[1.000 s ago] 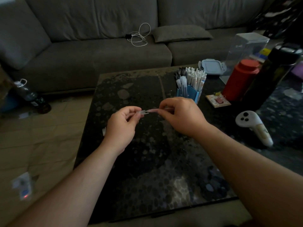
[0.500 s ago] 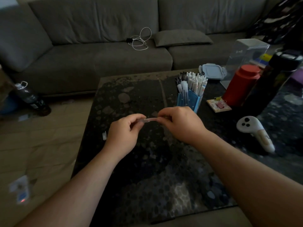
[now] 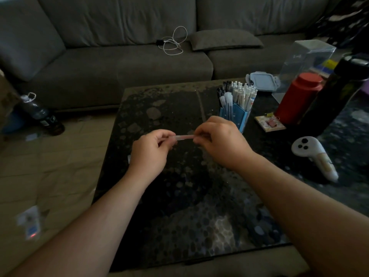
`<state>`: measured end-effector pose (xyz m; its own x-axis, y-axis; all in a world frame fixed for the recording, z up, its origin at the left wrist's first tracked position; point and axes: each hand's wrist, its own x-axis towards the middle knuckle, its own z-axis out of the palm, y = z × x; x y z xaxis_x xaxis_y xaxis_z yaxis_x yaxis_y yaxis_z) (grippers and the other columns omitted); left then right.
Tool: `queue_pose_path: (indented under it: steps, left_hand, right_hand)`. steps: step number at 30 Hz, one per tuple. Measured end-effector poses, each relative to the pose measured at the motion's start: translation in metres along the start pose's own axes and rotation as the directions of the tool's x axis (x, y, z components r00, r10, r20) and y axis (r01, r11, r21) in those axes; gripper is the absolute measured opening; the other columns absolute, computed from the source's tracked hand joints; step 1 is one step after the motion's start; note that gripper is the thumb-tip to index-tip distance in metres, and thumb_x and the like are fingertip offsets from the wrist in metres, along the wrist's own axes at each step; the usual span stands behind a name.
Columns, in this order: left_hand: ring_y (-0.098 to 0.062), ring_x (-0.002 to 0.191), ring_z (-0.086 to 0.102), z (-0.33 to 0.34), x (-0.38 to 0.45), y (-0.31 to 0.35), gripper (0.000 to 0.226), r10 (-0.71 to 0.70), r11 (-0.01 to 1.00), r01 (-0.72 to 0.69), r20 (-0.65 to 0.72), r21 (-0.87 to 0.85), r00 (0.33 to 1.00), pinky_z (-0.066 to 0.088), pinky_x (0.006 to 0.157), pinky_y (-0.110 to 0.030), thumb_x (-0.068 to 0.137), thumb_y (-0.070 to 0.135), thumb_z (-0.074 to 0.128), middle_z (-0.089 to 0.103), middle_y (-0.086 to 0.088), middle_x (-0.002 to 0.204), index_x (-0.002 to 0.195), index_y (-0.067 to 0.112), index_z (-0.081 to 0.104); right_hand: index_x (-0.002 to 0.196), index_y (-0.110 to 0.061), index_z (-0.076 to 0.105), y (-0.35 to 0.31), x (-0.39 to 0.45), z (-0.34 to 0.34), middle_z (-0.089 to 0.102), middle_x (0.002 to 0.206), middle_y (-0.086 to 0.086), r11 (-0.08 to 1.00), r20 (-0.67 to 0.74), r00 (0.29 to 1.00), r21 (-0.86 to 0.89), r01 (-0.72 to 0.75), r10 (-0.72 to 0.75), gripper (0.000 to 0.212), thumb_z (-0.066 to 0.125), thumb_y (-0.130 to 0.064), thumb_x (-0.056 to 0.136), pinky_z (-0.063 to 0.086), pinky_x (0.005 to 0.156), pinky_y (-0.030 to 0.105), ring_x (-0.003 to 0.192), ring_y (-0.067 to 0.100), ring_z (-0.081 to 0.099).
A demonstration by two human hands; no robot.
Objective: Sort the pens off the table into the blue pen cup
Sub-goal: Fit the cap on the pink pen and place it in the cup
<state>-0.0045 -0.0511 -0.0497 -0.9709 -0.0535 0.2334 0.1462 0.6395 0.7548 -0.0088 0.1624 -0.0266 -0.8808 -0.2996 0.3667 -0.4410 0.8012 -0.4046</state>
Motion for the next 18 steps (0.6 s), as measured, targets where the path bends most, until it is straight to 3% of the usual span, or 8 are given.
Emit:
queue_pose_path:
  steps: [6, 9, 14, 18]
  left_hand:
    - [0.007, 0.085, 0.063, 0.009, -0.001, 0.004, 0.010, 0.008, 0.997, -0.003, -0.062, 0.073, 0.998, 0.043, 0.072, -0.010, 0.102, 0.031, 0.069, 0.068, 0.024, 0.087, 0.100, 0.037, 0.077]
    - [0.003, 0.084, 0.064, 0.009, -0.001, 0.004, 0.011, -0.009, 0.997, 0.010, -0.020, 0.078, 1.000, 0.045, 0.071, -0.013, 0.101, 0.031, 0.071, 0.070, 0.022, 0.086, 0.098, 0.038, 0.078]
    - [0.008, 0.080, 0.061, 0.006, -0.001, 0.008, 0.010, 0.021, 0.993, -0.020, -0.001, 0.113, 1.000, 0.038, 0.067, -0.005, 0.100, 0.030, 0.072, 0.067, 0.024, 0.085, 0.101, 0.038, 0.078]
    - [0.008, 0.083, 0.060, 0.007, -0.005, 0.012, 0.008, 0.014, 0.993, -0.017, 0.026, 0.118, 1.000, 0.046, 0.074, -0.005, 0.101, 0.035, 0.070, 0.066, 0.025, 0.086, 0.103, 0.041, 0.075]
  right_hand:
    - [0.105, -0.025, 0.078, -0.005, 0.000, 0.007, 0.043, 0.091, -0.016, 0.999, -0.077, 0.996, -0.028, -0.035, 0.032, 0.010, 0.077, -0.026, 0.095, 0.035, 0.067, 0.014, 0.077, 0.000, 0.046]
    - [0.107, -0.026, 0.078, -0.001, -0.002, 0.005, 0.045, 0.093, -0.016, 0.999, -0.021, 0.999, -0.025, -0.037, 0.037, 0.012, 0.076, -0.027, 0.096, 0.038, 0.069, 0.016, 0.080, 0.002, 0.048]
    - [0.109, -0.031, 0.077, 0.005, -0.003, 0.000, 0.048, 0.094, -0.016, 0.998, 0.023, 0.998, 0.005, -0.060, 0.060, 0.013, 0.076, -0.031, 0.096, 0.042, 0.073, 0.020, 0.084, 0.003, 0.051]
    - [0.115, -0.035, 0.074, 0.007, -0.005, 0.002, 0.051, 0.095, -0.016, 0.999, 0.090, 0.995, -0.044, -0.031, 0.035, 0.016, 0.070, -0.037, 0.099, 0.051, 0.078, 0.025, 0.086, 0.004, 0.053]
